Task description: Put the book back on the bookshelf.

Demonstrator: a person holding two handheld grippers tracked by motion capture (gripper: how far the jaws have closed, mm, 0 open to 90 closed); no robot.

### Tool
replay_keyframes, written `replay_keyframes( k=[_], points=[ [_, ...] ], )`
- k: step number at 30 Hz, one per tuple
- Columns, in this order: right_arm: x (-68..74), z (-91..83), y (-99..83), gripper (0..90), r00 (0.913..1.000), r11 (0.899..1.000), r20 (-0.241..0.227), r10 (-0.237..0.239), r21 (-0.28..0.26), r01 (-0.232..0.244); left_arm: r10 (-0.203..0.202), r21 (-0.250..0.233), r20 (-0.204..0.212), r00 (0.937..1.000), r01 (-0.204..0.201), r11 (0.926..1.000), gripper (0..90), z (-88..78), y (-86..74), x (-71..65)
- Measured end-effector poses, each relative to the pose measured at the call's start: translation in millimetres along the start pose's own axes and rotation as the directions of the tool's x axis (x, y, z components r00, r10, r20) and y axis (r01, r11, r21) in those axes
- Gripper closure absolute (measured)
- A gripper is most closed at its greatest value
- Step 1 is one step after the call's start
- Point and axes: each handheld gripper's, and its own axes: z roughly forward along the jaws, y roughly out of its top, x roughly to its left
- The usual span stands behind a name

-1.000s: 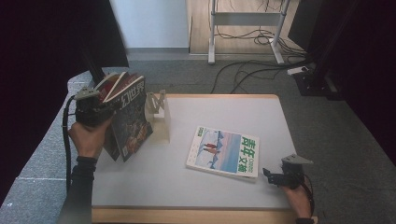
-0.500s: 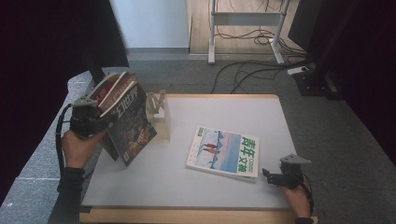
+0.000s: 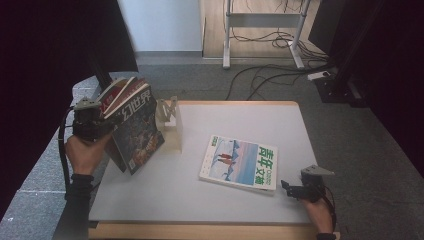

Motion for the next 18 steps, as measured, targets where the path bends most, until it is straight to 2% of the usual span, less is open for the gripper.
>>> replay_keyframes(
  k=[8, 18],
  points=[
    [-0.3, 0.0, 0.0, 8.7, 1.0, 1.0, -0.003, -0.001, 0.0, 0.001, -0.007, -0.046, -0.016, 0.9999, 0.007, 0.9989, 82.8, -13.1, 10.8, 1.7],
    [-0.7, -0.2, -0.1, 8.8, 1.0, 1.0, -0.006, 0.002, -0.001, -0.002, -0.007, -0.077, -0.016, 0.9998, 0.006, 0.997, 82.8, -18.0, 23.0, 0.1]
  ],
)
